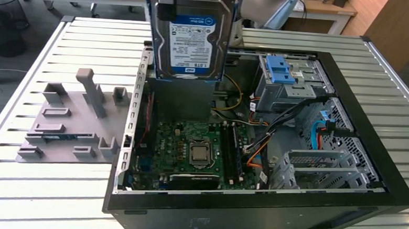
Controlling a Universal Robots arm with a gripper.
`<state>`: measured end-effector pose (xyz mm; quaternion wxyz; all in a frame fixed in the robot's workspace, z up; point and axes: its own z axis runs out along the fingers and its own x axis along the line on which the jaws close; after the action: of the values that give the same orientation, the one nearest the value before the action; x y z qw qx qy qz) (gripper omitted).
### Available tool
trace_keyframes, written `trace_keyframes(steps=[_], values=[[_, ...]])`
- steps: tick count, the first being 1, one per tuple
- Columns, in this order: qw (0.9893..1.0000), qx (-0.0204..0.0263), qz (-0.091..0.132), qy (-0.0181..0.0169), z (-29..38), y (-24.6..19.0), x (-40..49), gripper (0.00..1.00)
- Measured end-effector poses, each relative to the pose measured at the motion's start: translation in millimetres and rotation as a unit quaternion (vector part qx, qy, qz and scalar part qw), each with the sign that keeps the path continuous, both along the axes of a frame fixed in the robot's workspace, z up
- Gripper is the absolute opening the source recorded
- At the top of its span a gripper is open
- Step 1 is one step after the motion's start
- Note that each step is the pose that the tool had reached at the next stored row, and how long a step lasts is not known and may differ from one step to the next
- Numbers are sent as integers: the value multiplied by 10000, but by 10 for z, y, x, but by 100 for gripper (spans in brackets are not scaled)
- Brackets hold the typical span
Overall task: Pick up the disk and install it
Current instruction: 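Pick up the disk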
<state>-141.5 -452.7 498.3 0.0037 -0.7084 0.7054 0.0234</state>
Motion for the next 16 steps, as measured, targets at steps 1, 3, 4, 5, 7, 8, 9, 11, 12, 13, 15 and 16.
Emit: trace_keyframes(steps=[1,3,4,5,7,8,9,11,12,13,15,16], values=[[10000,1,-1,0,-2,0,41,36],[10000,1,0,0,-4,0,113,36],[10000,0,0,0,-5,0,148,36],[10000,0,0,0,-7,0,182,36],[10000,1,-1,0,-10,0,245,36],[10000,1,-1,0,-11,0,281,36],[10000,0,0,0,-12,0,325,36],[10000,0,0,0,-14,0,407,36],[10000,0,-1,0,-15,0,445,36],[10000,0,0,0,-17,0,486,36],[10000,0,0,0,-20,0,538,36],[10000,1,-1,0,-22,0,566,36]])
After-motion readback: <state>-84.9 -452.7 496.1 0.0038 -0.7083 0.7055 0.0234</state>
